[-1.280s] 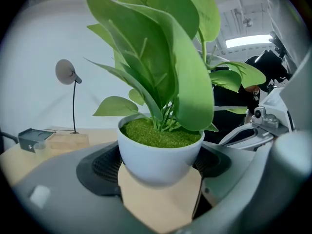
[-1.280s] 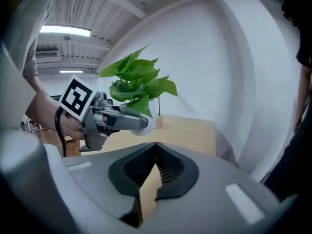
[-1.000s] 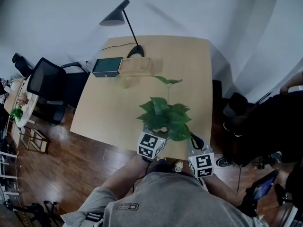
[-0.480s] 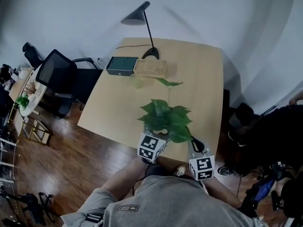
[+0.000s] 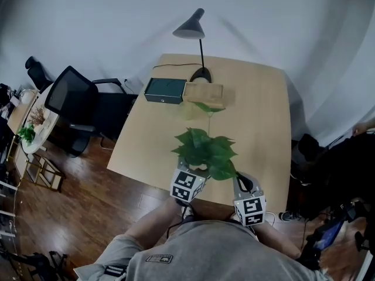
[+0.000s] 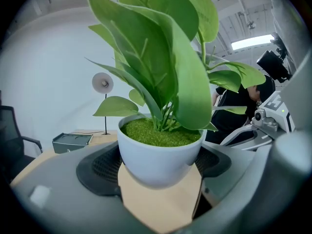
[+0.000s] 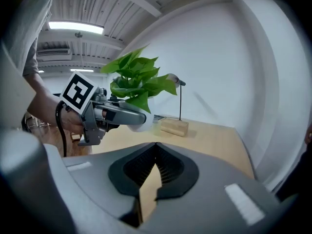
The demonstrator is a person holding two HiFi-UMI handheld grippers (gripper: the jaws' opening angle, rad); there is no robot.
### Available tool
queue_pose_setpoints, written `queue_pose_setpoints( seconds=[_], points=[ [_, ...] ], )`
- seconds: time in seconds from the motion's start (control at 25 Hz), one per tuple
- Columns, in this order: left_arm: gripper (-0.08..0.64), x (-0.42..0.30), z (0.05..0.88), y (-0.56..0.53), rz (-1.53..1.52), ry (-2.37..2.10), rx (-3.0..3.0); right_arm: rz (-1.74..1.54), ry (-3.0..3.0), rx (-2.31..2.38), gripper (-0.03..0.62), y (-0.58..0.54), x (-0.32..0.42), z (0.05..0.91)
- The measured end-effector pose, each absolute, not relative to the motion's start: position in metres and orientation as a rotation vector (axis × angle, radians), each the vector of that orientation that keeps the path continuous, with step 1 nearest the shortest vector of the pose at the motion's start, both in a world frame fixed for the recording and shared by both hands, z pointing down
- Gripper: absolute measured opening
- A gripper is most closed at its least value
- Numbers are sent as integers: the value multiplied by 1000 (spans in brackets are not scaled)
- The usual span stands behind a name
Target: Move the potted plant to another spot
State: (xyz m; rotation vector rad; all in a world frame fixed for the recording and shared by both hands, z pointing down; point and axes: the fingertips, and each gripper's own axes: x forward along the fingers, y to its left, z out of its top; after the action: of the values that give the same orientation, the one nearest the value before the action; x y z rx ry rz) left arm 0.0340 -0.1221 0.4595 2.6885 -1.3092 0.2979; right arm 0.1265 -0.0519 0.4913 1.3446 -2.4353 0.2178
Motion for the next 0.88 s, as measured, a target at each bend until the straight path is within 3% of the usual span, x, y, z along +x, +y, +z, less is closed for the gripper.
queue_pose_setpoints(
  seconds=[0.48, 0.88],
  points=[
    [456, -100, 466, -147, 314, -1258, 2701, 215, -2425, 1380, 6, -70, -19, 489],
    [456, -150, 469, -160, 282, -1357, 2606, 194, -2456, 1296, 6, -89, -58, 487]
  ],
)
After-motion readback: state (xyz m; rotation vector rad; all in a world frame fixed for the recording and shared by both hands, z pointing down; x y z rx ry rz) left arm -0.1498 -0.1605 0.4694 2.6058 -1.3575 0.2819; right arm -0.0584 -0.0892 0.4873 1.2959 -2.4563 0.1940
